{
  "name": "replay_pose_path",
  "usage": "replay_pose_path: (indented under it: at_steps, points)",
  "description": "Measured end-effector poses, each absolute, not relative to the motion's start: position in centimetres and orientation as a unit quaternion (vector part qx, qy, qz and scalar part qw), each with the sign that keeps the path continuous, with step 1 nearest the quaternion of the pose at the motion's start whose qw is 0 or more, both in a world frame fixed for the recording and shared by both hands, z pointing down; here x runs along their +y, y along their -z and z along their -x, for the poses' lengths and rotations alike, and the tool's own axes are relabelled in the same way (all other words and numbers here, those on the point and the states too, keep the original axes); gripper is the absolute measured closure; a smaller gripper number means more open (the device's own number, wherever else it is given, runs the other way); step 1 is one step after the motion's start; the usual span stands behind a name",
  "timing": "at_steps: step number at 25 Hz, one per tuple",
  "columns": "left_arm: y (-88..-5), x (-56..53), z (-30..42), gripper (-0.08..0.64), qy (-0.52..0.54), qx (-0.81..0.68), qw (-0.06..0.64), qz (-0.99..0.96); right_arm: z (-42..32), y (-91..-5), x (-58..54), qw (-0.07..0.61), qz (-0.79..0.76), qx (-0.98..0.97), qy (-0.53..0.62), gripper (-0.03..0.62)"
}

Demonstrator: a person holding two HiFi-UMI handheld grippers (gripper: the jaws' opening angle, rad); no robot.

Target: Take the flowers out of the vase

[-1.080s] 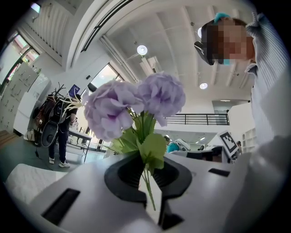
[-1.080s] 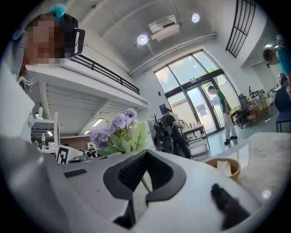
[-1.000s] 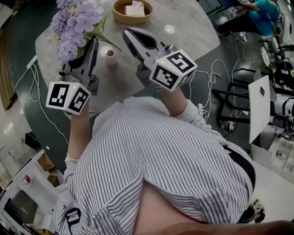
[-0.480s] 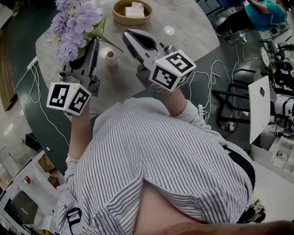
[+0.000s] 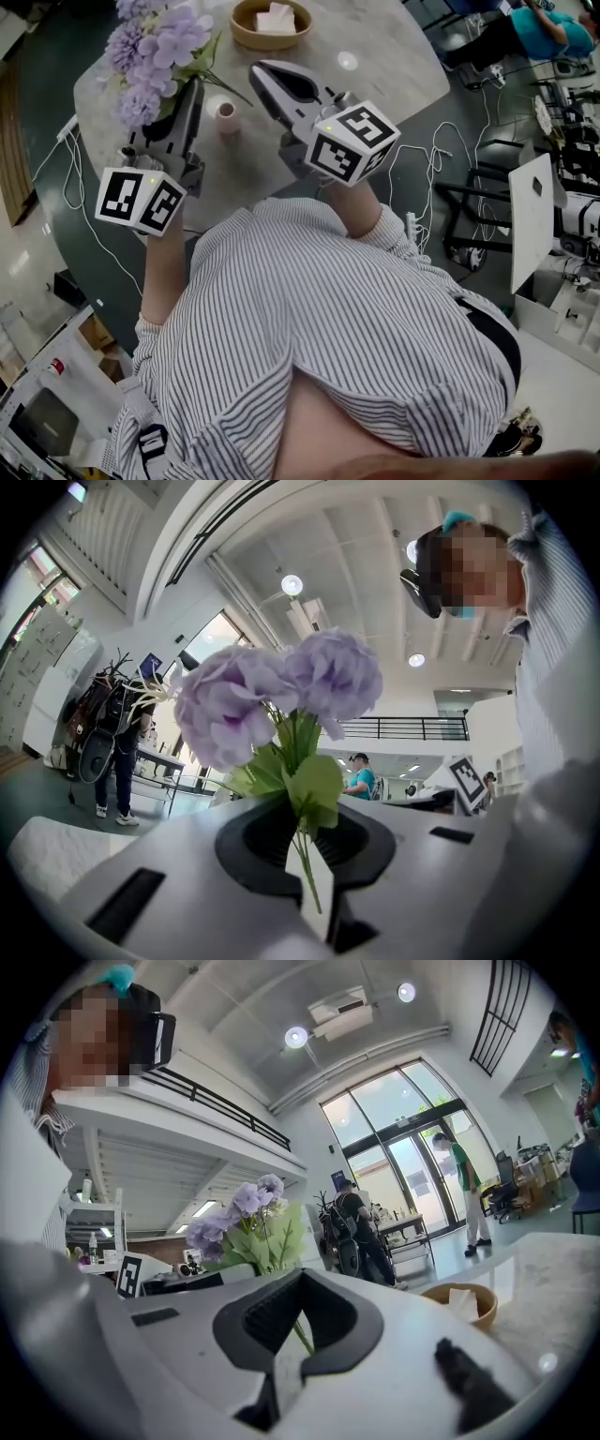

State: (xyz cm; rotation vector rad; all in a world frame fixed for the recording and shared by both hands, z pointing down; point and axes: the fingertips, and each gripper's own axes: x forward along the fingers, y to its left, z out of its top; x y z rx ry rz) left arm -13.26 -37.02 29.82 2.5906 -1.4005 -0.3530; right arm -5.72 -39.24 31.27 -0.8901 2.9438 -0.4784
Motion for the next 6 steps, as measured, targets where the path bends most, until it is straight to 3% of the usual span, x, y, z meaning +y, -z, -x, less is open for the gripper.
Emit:
replay_pose_path:
  at_steps: [6]
  points:
    - [-29.76,-36.96,13.17,0.523,0.117,-0.47,0.086,-0.87,5.7,-31.28,-38.99,0.011,0.281,0.947,0.154,0.577]
